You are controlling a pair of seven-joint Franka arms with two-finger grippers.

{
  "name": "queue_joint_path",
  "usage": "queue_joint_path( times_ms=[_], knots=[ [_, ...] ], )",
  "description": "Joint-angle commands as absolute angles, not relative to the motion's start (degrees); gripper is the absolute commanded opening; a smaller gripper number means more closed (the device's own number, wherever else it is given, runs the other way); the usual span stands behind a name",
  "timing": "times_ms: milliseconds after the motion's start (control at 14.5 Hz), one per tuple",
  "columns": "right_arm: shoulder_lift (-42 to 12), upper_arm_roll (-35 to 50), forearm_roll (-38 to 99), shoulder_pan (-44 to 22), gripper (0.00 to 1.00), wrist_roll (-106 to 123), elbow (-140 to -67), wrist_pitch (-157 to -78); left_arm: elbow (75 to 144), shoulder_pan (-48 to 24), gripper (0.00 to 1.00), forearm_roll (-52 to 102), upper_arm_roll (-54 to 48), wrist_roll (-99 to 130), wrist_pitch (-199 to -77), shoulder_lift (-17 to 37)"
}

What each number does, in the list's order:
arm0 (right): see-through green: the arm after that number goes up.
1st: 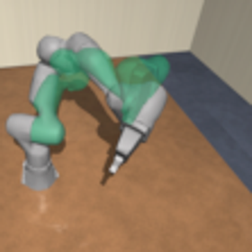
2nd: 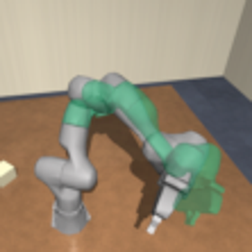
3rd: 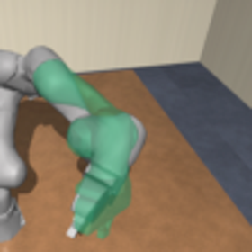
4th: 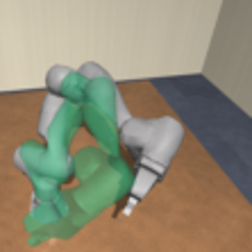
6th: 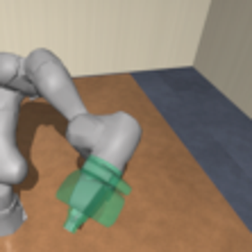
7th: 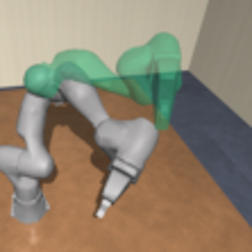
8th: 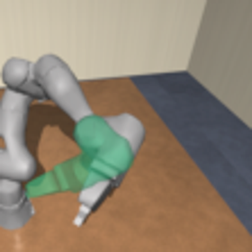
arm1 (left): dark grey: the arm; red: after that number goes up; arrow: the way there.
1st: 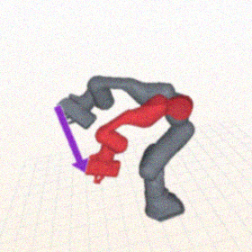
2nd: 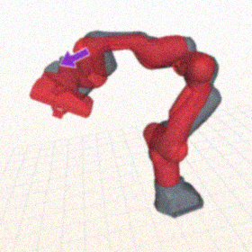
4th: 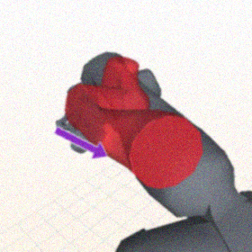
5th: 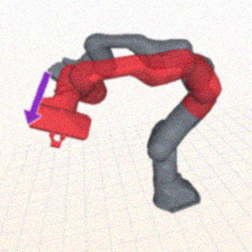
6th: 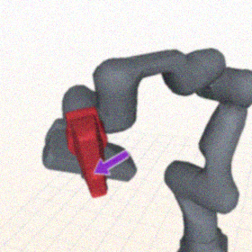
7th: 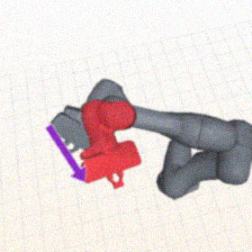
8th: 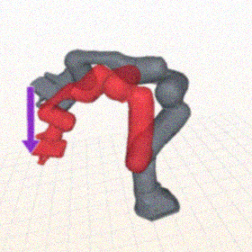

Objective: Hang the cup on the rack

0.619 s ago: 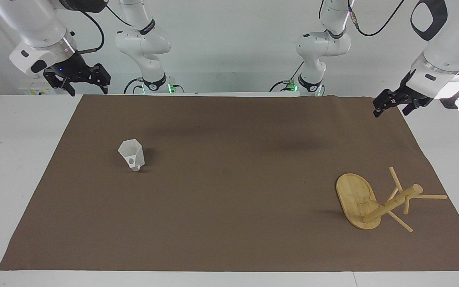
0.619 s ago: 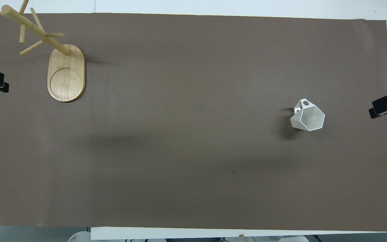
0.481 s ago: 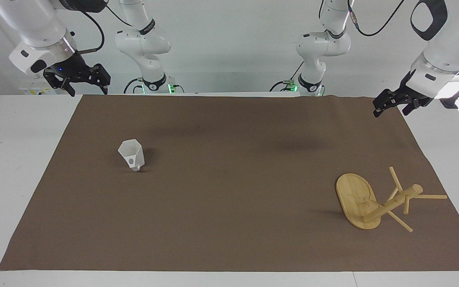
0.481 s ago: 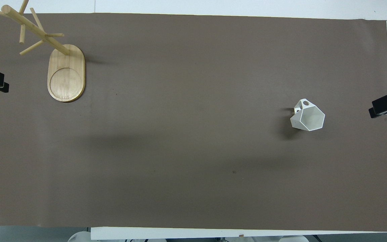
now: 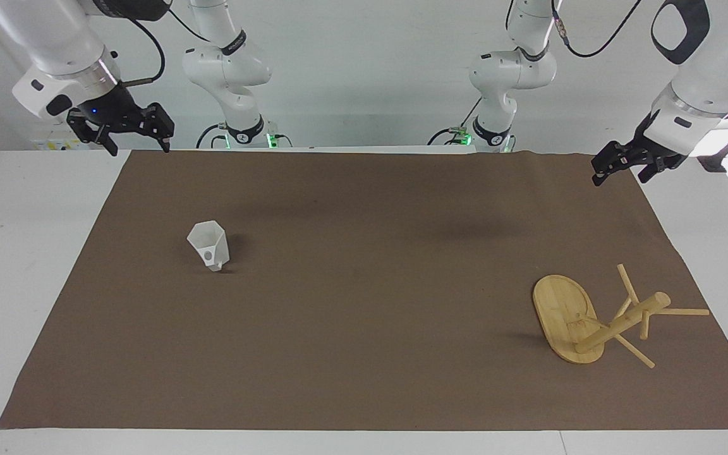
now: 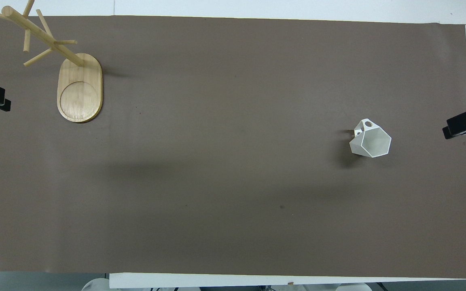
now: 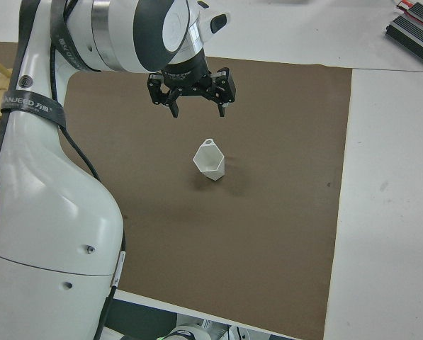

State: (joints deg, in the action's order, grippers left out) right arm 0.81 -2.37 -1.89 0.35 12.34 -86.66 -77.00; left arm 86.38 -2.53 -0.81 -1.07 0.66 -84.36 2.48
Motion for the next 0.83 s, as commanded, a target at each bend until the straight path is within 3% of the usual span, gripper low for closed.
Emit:
queue_joint_path(
  times_ms=[0,138,275,757],
  knots=[
    [2.6,-2.2,-0.9,1.2,1.0,21.9,-91.0,-79.5,88.0,-2.5,1.0,-0.8,-0.8,1.1,-84.1,1.1],
    [2.5,-3.0,1.5,3.4,1.0,37.4,-90.8,-81.1,88.0,-2.5,1.0,-0.9,-0.8,1.1,-84.2,1.1],
    [1.2,-3.0,9.4,9.8,1.0,51.4,-90.9,-82.1,88.1,-2.5,1.0,-0.8,-0.8,1.1,-84.1,1.0],
    [-10.0,-3.0,35.1,22.2,1.0,89.1,-89.1,-82.4,88.2,-2.5,1.0,-0.8,-0.8,1.1,-84.2,1.0]
  ],
)
